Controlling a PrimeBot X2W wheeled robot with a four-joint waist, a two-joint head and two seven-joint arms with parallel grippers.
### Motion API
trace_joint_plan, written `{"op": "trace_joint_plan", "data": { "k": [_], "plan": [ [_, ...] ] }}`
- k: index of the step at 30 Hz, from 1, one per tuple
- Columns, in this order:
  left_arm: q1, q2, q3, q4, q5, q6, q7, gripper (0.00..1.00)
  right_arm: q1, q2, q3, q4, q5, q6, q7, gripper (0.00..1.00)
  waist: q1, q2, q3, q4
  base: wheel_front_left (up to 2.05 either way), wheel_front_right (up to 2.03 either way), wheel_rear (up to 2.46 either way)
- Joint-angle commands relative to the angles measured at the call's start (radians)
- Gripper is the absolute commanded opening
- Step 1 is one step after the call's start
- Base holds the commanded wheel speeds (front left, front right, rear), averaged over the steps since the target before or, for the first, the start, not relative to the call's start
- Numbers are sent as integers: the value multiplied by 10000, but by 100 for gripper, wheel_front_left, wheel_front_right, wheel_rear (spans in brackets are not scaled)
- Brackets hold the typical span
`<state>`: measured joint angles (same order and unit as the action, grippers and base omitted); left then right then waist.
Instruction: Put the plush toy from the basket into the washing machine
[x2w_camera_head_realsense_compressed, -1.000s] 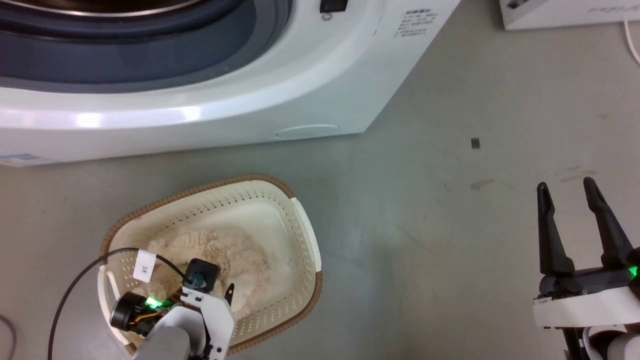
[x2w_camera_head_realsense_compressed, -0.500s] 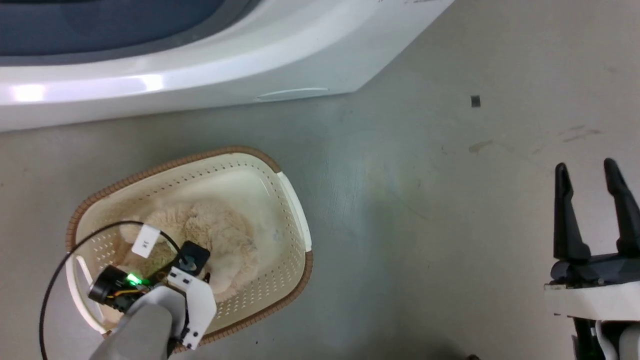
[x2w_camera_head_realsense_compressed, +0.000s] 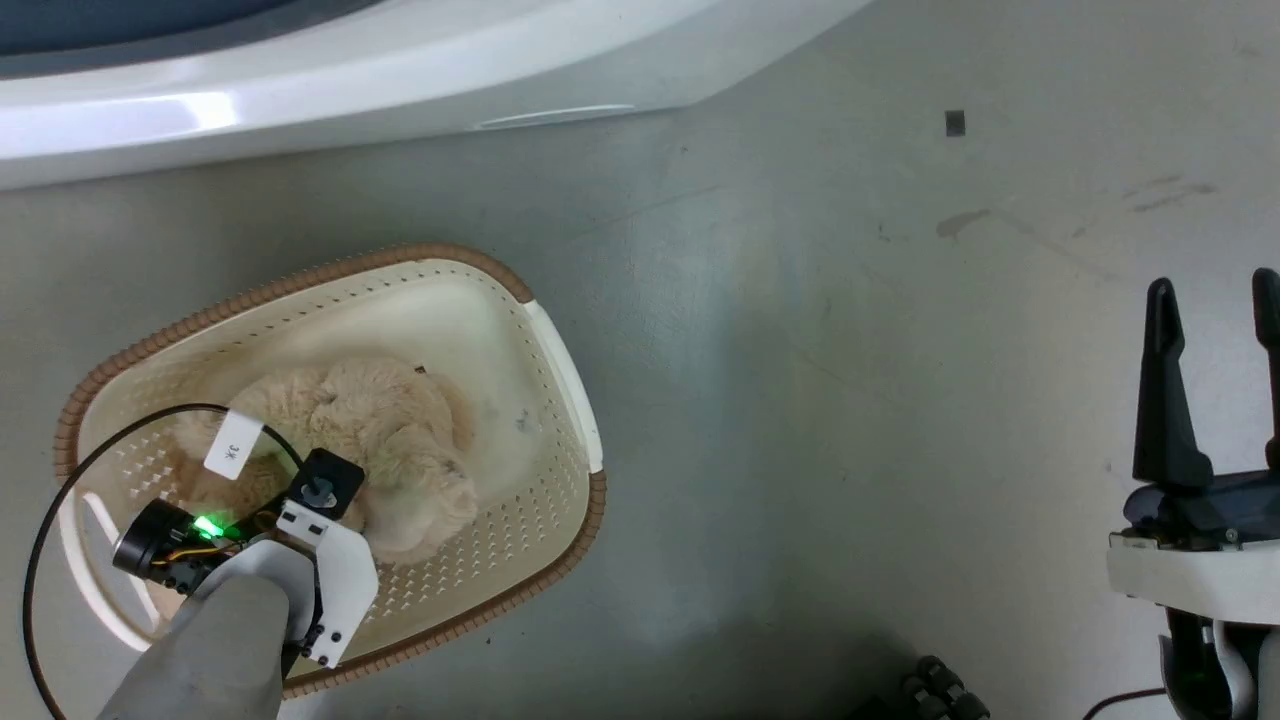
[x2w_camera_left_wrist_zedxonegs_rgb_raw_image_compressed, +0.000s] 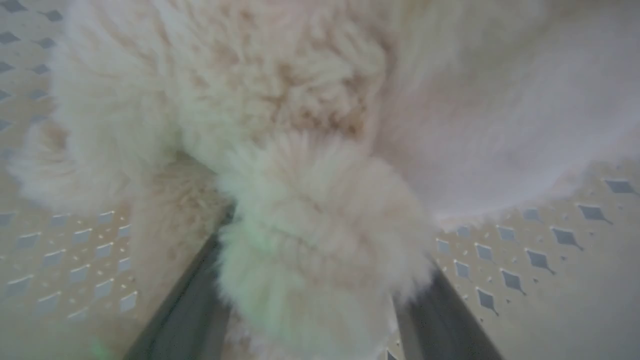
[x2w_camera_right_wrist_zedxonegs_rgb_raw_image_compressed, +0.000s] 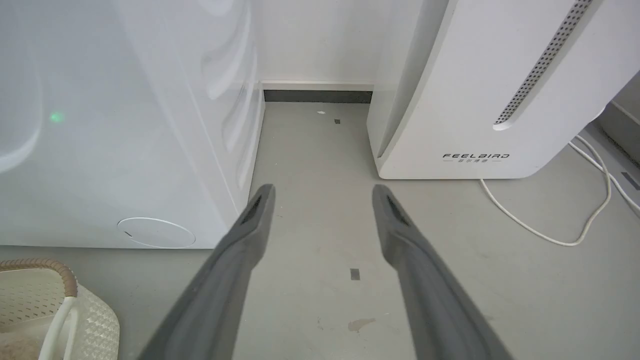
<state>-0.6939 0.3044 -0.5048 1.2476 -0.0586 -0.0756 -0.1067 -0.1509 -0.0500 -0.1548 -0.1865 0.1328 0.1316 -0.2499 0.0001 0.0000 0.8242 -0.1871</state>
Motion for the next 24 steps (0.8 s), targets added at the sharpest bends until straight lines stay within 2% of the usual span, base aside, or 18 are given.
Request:
{"op": "trace_joint_plan", "data": {
  "k": [1,7,16,20,21,24],
  "plan": [
    [-162,118,-129,375,-135,-152,33,0,-209,-2,-40,-83,-9,-9,-107,100,-1,0,116,-77,0,0,0],
    [114,56,-152,430,-395,-314,-414,0,-294,-2,0,89,-1,-9,-118,100,-1,0,-303,-104,0,0,0],
    [787,-181,-132,431,-699,-260,-1186,0,-194,-2,99,503,-58,-9,-118,100,-1,0,-1734,13,0,0,0],
    [1104,-298,7,364,-929,-111,-1451,0,-27,-2,78,659,-123,-9,-118,100,-1,0,-2459,90,0,0,0],
    [1387,-356,22,141,-991,-2,-1532,0,96,-2,14,763,-141,-9,-118,100,-1,0,-3009,202,0,0,0],
    [1782,-350,150,-601,-1109,135,-1544,0,262,-2,21,883,-184,-9,-118,100,-1,0,-3560,338,0,0,0]
  ]
}}
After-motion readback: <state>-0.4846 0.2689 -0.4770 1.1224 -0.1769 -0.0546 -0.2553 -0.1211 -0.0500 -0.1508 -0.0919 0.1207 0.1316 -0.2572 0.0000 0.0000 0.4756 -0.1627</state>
